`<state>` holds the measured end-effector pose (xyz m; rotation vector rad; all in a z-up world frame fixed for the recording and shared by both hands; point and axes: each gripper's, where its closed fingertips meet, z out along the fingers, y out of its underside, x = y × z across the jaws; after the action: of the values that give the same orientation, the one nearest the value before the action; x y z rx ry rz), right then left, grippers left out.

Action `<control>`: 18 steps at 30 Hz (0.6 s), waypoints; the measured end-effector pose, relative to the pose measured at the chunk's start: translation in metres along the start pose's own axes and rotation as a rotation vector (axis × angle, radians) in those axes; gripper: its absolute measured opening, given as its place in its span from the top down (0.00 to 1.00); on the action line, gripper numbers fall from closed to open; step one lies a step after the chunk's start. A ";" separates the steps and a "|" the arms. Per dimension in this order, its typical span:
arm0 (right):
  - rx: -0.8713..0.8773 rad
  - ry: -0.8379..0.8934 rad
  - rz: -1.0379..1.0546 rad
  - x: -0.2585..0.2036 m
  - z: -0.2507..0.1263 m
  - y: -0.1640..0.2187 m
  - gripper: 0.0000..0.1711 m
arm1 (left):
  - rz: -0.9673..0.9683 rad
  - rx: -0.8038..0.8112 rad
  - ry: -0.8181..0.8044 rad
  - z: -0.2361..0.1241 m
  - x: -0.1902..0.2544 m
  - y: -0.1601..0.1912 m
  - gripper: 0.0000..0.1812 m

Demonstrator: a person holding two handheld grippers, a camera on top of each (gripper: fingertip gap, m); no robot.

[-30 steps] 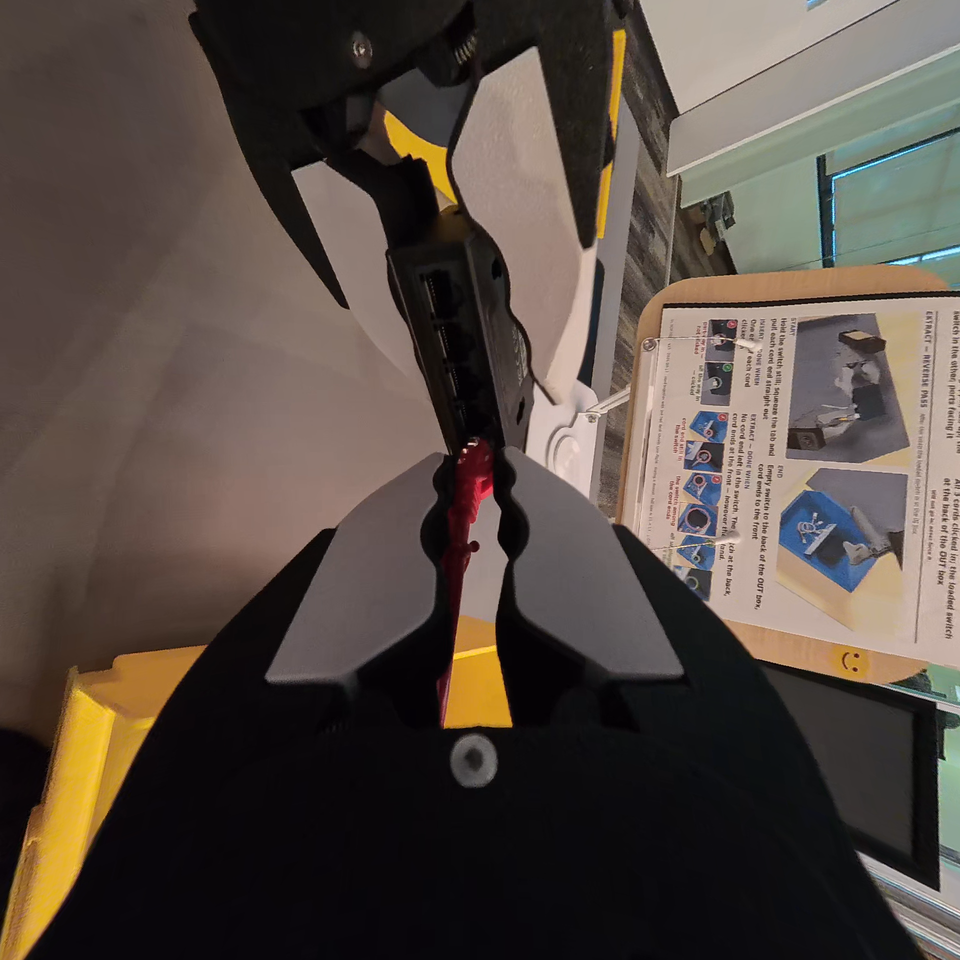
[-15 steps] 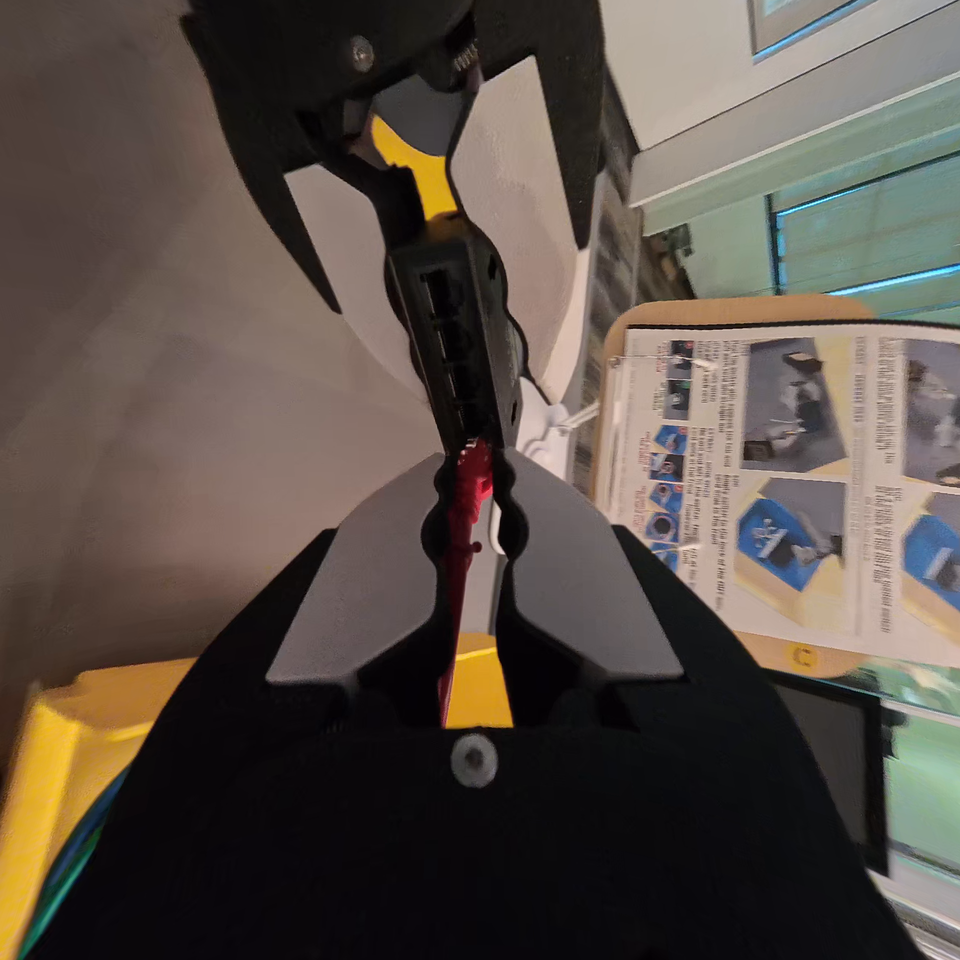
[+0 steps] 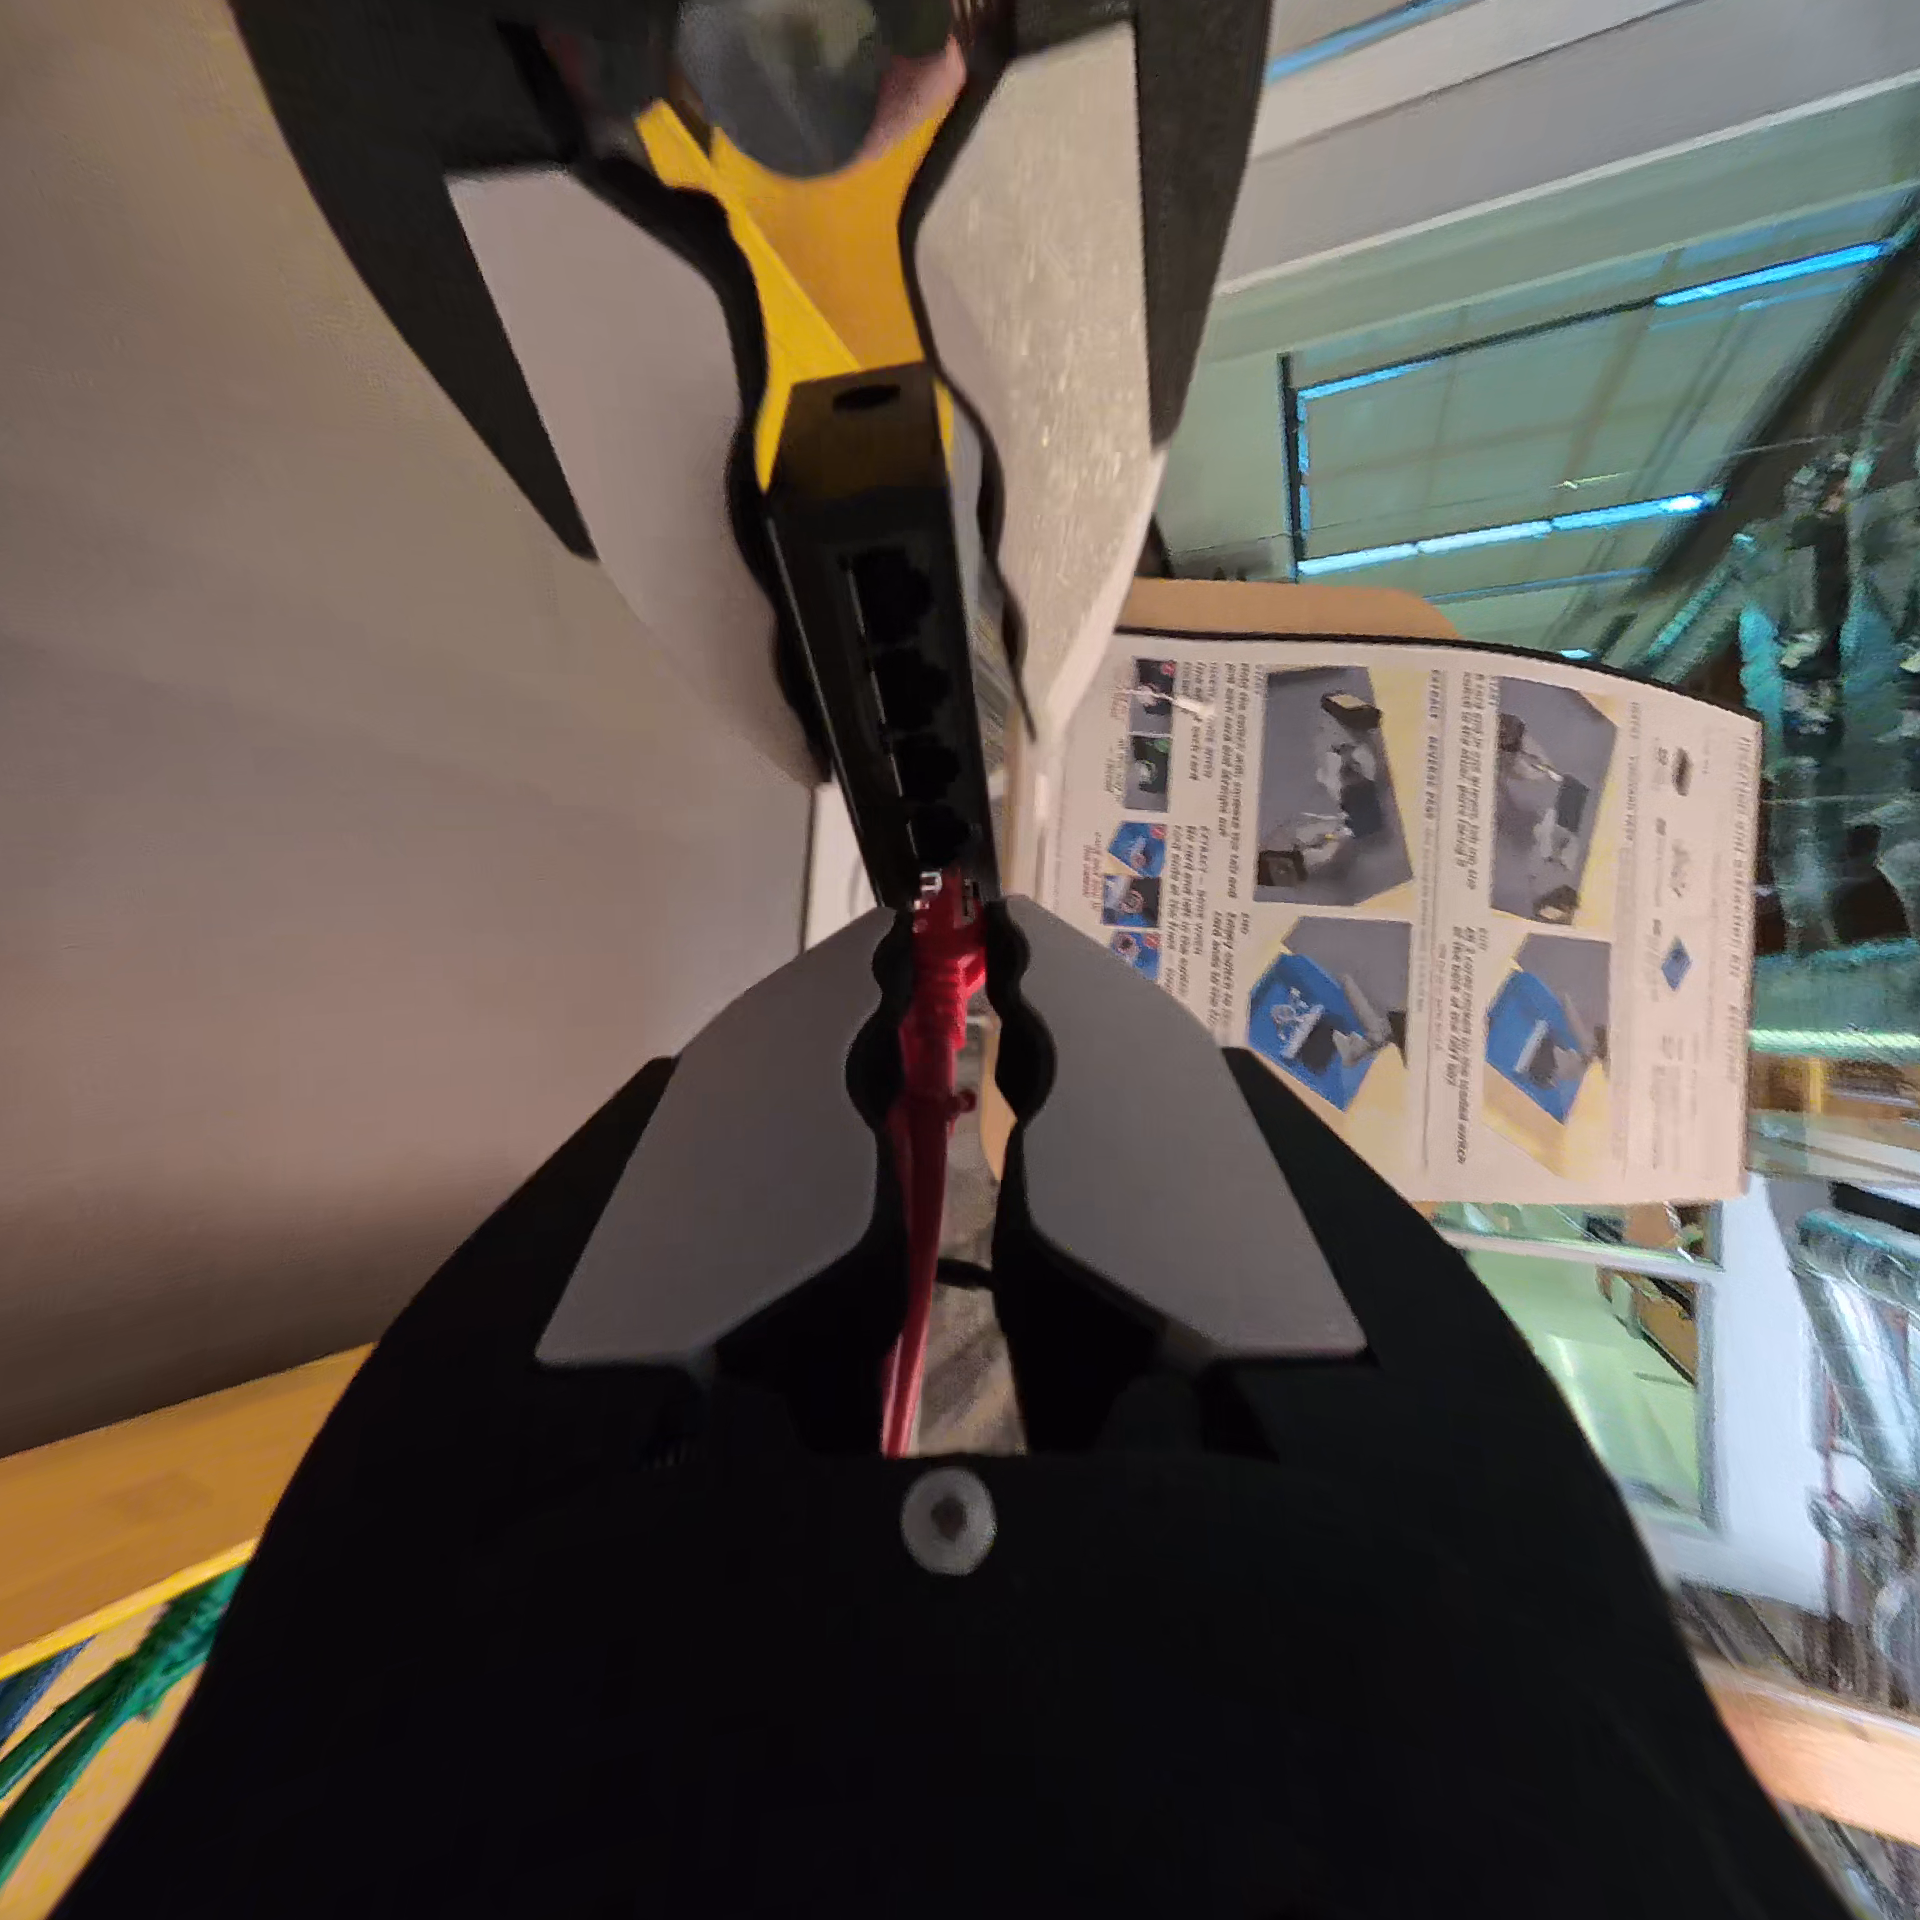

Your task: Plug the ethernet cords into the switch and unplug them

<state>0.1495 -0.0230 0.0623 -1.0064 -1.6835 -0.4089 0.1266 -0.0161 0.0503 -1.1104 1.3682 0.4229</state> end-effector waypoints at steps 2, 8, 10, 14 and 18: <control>-0.037 0.069 0.011 0.012 -0.001 0.008 0.92 | -0.055 -0.019 -0.008 -0.001 -0.008 0.007 0.67; -0.083 0.302 0.030 0.048 -0.006 0.022 0.92 | -0.546 0.150 0.072 -0.010 -0.034 -0.002 0.48; -0.079 0.350 0.022 0.053 -0.007 0.018 0.92 | -0.713 0.228 0.088 -0.018 -0.047 -0.008 0.45; -0.066 0.457 -0.009 0.061 -0.007 0.005 0.92 | -0.927 0.333 0.135 -0.026 -0.057 -0.016 0.44; -0.049 0.502 -0.056 0.058 0.001 -0.010 0.92 | -1.080 0.449 0.141 -0.030 -0.066 -0.019 0.56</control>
<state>0.1379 -0.0037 0.1171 -0.8085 -1.2541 -0.6807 0.1101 -0.0260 0.1225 -1.3200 0.7401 -0.7198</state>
